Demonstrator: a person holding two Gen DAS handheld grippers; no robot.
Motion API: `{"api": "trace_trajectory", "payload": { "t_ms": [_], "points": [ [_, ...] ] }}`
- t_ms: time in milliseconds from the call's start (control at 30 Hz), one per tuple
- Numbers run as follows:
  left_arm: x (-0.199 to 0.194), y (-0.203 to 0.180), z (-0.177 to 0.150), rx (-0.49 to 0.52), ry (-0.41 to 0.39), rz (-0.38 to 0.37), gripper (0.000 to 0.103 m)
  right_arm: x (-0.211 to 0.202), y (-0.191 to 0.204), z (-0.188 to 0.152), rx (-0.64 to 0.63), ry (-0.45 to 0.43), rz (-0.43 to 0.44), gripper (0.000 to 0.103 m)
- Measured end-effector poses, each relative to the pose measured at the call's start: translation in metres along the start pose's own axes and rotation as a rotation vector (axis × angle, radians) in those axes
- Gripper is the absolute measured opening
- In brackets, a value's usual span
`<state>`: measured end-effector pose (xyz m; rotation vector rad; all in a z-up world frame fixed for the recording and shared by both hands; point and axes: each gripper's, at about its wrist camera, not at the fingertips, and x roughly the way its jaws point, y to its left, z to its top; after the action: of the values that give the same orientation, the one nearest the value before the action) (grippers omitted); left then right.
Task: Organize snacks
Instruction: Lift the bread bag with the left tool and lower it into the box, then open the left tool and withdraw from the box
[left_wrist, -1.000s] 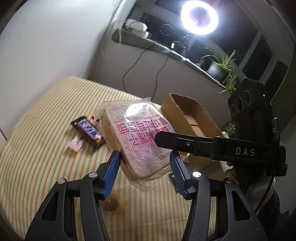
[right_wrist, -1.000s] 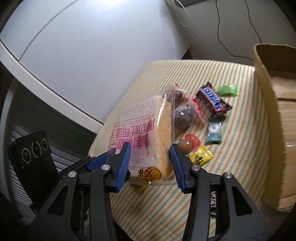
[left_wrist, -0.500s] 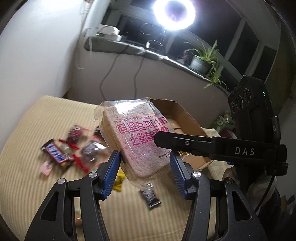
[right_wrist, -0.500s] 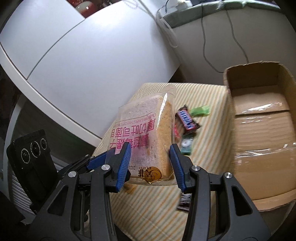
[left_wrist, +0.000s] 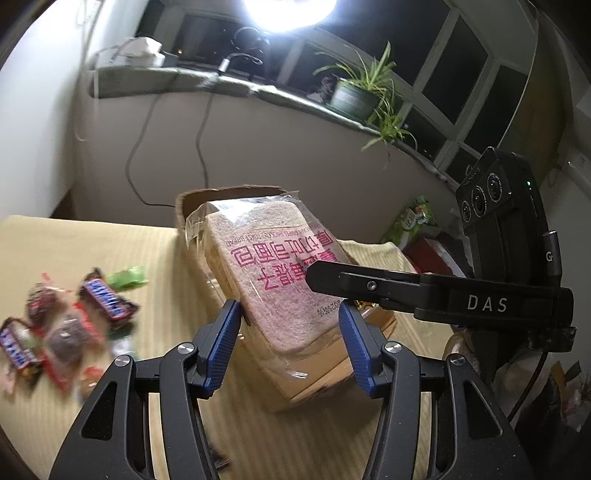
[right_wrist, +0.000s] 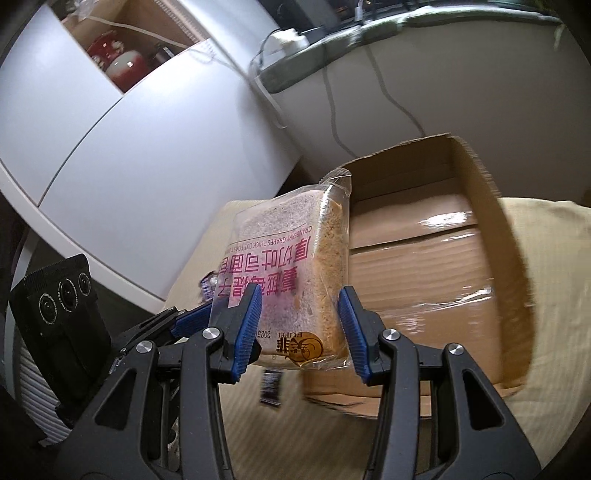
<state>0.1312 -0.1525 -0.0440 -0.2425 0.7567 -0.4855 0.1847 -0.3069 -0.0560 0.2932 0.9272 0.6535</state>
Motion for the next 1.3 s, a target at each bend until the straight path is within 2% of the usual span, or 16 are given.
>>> {"api": "trace_trajectory", "payload": {
  "t_ms": [333, 700, 767, 967, 1133, 1300],
  "points": [
    [0.047, -0.020, 0.002, 0.018, 0.081, -0.022, 0.053, -0.001, -0.049, 0.002, 0.051, 0.025, -0.075, 0.047],
    [0.062, -0.030, -0.002, 0.038, 0.124, -0.028, 0.053, 0.004, -0.076, 0.003, 0.069, 0.053, -0.123, 0.047],
    [0.066, -0.034, 0.001, 0.053, 0.128, -0.010, 0.053, 0.004, -0.077, 0.002, 0.063, 0.047, -0.120, 0.047],
    [0.061, -0.034, 0.000, 0.070, 0.118, 0.018, 0.053, -0.001, -0.072, 0.003, 0.037, 0.024, -0.178, 0.048],
    [0.046, -0.031, -0.002, 0.078, 0.095, 0.031, 0.053, -0.009, -0.063, 0.002, 0.019, -0.001, -0.204, 0.056],
    [0.030, -0.027, -0.005, 0.076, 0.070, 0.041, 0.053, -0.016, -0.045, -0.001, -0.014, -0.020, -0.214, 0.056]
  ]
}}
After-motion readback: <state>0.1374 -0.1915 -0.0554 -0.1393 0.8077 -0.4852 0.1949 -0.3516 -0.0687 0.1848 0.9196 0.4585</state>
